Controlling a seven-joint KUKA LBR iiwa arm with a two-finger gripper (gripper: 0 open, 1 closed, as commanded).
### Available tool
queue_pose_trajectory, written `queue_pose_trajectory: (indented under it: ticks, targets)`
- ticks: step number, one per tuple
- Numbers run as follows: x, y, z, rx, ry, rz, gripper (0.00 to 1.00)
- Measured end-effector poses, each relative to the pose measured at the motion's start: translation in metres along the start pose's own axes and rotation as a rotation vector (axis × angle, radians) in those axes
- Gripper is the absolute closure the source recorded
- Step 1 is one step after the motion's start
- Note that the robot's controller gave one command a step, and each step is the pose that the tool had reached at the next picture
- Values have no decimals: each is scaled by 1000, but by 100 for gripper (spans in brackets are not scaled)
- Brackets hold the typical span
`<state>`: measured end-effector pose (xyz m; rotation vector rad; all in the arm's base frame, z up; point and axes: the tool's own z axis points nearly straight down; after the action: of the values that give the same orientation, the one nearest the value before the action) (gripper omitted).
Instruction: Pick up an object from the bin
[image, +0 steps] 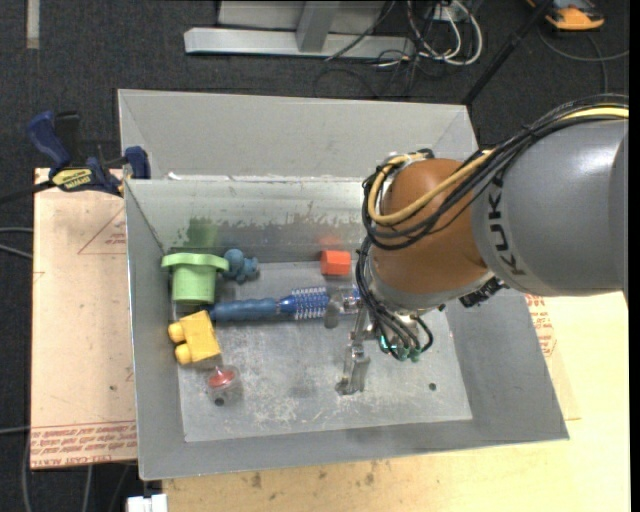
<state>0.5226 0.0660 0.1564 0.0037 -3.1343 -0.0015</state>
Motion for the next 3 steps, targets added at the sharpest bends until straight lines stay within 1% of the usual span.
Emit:
queue_pose_trajectory:
  ticks: [1, 2, 3]
  targets:
    - [-65, 63, -2, -4, -15, 30, 0]
    - [-89, 52, 90, 0, -3, 106, 0]
    - [-91, 52, 85, -1, -10, 107, 100]
